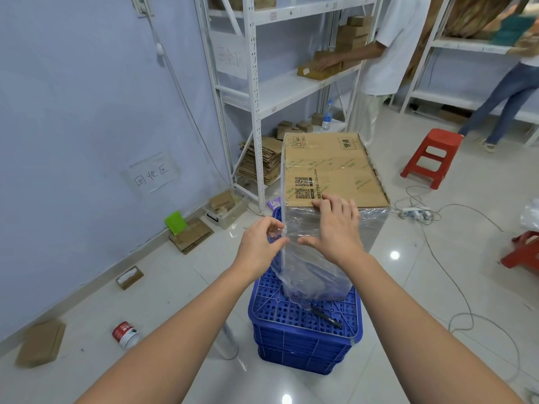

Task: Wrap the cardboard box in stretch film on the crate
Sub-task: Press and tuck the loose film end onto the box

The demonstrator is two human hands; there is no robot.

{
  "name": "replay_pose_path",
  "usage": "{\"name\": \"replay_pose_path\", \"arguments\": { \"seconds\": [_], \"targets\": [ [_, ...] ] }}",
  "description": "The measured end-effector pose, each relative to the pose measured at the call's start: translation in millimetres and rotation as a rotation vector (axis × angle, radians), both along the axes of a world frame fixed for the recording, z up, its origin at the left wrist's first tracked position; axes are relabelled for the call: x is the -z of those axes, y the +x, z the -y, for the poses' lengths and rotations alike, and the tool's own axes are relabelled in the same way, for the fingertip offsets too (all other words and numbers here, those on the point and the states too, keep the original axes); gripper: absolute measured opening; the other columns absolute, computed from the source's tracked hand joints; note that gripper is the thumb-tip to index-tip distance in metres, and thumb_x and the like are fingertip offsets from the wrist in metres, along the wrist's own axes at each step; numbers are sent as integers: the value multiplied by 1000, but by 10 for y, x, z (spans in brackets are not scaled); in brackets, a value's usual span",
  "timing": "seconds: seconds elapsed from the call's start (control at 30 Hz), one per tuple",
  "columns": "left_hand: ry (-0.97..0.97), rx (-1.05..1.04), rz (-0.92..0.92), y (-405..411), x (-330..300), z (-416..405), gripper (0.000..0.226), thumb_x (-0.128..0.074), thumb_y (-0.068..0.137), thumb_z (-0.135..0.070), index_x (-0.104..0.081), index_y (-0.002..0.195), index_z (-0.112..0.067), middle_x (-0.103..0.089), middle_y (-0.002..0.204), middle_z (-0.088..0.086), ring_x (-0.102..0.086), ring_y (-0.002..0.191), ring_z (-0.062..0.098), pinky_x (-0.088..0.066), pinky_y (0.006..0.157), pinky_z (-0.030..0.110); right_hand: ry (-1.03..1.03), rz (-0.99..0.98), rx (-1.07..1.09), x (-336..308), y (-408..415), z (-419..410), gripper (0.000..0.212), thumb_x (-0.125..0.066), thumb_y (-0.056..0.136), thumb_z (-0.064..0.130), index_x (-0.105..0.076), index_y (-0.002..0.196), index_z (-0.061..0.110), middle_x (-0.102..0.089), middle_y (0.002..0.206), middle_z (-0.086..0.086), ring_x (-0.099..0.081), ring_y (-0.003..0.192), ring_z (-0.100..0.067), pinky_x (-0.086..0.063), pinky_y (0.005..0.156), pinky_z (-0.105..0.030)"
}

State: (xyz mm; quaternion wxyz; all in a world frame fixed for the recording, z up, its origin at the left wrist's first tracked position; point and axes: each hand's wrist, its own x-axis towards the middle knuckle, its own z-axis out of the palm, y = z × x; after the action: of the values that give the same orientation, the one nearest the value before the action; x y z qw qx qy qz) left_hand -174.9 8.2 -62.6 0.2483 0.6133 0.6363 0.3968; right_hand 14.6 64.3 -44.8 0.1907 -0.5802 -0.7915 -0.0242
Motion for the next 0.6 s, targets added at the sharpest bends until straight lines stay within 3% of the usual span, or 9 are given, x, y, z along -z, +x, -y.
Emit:
{"name": "replay_pose_path", "arguments": {
  "seconds": [0.13, 0.3, 0.47, 0.6],
  "targets": [
    [48, 16, -85, 5, 7, 22, 20, -74, 93, -13, -61, 97, -29, -62, 96, -13, -56, 89, -4, -44, 79, 13, 4, 3, 1, 22, 6, -2, 97, -70, 60, 77, -38, 138, 28, -32, 148, 1, -22, 142, -22, -3, 121, -49],
    [62, 7, -40, 26, 3, 26, 10, -67, 98, -14, -65, 93, -23, -64, 95, -12, -59, 89, -1, -46, 80, 14, 3, 3, -2, 14, 18, -1, 97, -72, 61, 75, -37, 139, 28, -32, 147, 1, -22, 142, -22, -4, 121, -49],
    [-3, -80, 224, -9, -29, 48, 14, -63, 101, -13, -63, 94, -24, -70, 96, -9, -62, 89, -4, -46, 79, 14, -8, 20, -13, 7, 35, -4, 103, -74, 57, 75, -35, 140, 29, -31, 147, 1, -22, 142, -22, -4, 121, -49],
    [-31, -185, 493, -93, -57, 27, 8, -61, 103, -13, -62, 97, -18, -77, 98, -2, -72, 96, 10, -54, 91, 28, -18, 30, -26, -2, 59, 4, 105, -75, 57, 74, -33, 142, 28, -29, 149, 0, -20, 143, -23, -3, 121, -49]
  ]
}}
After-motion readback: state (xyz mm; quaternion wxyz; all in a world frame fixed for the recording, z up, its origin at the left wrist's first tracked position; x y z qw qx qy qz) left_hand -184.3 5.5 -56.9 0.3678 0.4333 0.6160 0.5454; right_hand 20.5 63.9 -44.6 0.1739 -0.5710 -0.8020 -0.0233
